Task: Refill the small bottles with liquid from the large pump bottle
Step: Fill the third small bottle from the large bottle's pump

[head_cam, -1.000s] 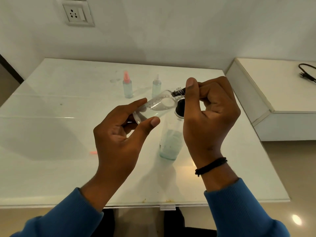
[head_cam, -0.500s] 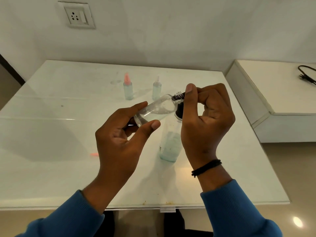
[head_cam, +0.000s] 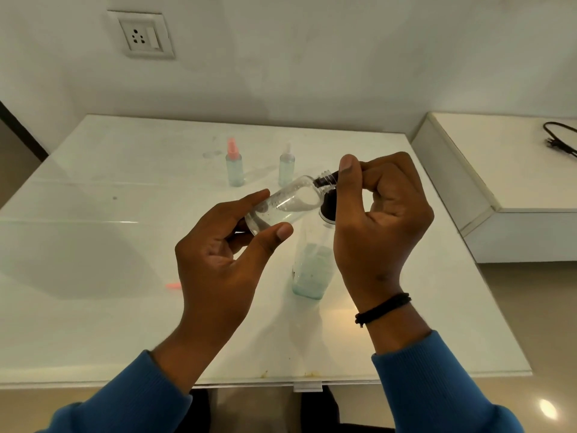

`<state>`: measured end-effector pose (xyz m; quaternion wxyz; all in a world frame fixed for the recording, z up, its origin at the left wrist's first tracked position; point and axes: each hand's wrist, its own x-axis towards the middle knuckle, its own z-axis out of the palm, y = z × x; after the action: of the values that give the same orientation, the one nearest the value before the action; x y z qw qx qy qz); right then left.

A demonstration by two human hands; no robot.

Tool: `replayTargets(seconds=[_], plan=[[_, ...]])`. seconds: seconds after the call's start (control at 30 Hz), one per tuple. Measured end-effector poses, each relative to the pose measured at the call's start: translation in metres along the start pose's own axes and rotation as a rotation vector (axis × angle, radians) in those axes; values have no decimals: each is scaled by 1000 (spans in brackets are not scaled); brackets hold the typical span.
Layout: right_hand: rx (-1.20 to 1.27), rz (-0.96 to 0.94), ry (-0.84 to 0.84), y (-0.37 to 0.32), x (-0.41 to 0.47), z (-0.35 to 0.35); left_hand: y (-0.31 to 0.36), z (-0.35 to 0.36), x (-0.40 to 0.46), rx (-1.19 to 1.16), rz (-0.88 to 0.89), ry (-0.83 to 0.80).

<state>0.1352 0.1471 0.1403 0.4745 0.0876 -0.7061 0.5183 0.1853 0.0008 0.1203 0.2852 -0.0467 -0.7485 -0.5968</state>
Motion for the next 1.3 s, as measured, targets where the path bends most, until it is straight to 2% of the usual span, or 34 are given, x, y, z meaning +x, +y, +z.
replayTargets(seconds=[1.3], plan=[[37,34,14,-5,3,0,3,0,-1,-19,-44,18]])
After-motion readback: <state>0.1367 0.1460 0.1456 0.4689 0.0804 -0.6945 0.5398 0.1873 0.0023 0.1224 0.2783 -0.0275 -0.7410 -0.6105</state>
